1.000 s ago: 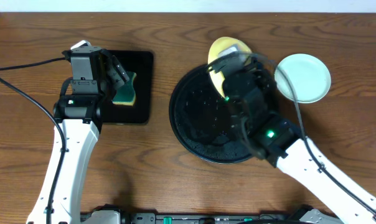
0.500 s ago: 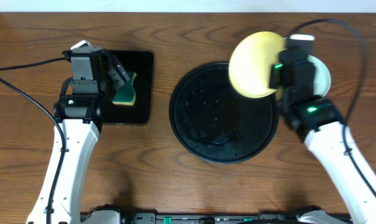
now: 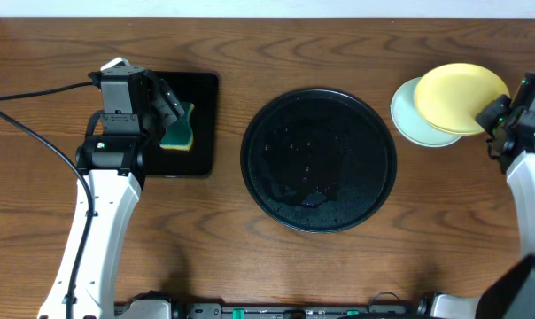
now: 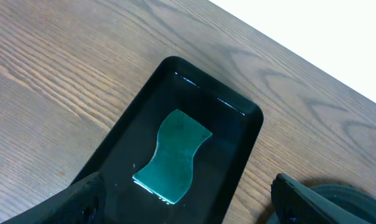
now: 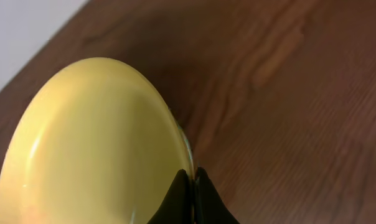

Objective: Clean dirty plates on tray and stack at the side
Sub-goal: 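Lower the yellow plate onto the pale green stack and open right gripper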

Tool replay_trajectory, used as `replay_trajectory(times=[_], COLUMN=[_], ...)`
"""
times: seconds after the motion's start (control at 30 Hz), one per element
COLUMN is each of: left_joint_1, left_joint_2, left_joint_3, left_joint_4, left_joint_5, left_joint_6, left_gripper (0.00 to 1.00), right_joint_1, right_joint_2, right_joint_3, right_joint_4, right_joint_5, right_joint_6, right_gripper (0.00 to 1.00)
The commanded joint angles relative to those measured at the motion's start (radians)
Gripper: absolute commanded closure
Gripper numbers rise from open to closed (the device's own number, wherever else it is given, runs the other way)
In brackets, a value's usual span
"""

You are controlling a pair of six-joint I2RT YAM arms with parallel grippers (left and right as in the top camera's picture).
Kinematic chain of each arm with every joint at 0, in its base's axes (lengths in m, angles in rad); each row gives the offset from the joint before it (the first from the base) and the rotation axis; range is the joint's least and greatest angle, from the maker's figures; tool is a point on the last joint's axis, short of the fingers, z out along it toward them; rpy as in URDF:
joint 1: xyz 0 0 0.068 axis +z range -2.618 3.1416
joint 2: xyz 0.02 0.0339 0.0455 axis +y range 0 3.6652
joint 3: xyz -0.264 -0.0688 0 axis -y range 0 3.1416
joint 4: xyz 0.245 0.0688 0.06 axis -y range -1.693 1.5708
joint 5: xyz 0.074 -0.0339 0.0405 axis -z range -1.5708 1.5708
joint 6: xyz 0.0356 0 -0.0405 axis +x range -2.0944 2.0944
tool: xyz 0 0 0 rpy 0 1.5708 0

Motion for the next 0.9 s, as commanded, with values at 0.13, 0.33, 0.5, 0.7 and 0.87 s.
replay_trajectory(times=[0.13, 0.33, 0.5, 0.7, 0.87], left_joint_1=[0.002, 0.002, 0.002, 0.002, 0.002], left_joint_2=[0.002, 0.002, 0.002, 0.002, 0.002], left_joint_3=[-0.007, -0.007, -0.007, -0.007, -0.007], left_joint_4=[-0.003, -0.003, -0.003, -0.003, -0.003], left_joint_5=[-0.008, -0.008, -0.008, -0.008, -0.008], left_joint_6=[-0.002, -0.002, -0.002, -0.002, -0.002], left_gripper=[0.15, 0.15, 0.14, 0.14, 0.14], right_joint_1=[-0.001, -0.001, 0.005, 0.031, 0.040], right_joint_2=[0.151, 0.249, 0.256, 0.171, -0.019], right_joint_3=[0.011, 0.011, 0.011, 0.012, 0.012], right_joint_4=[0.087, 0.116, 0.158, 0.149, 0.046], right_joint_5=[-0.031, -0.082, -0.235, -0.319, -0.326], right_joint_6=[0.056, 0.055, -0.067, -0.109, -0.082], right_gripper=[0.99, 0.99, 0.48, 0.10, 0.08])
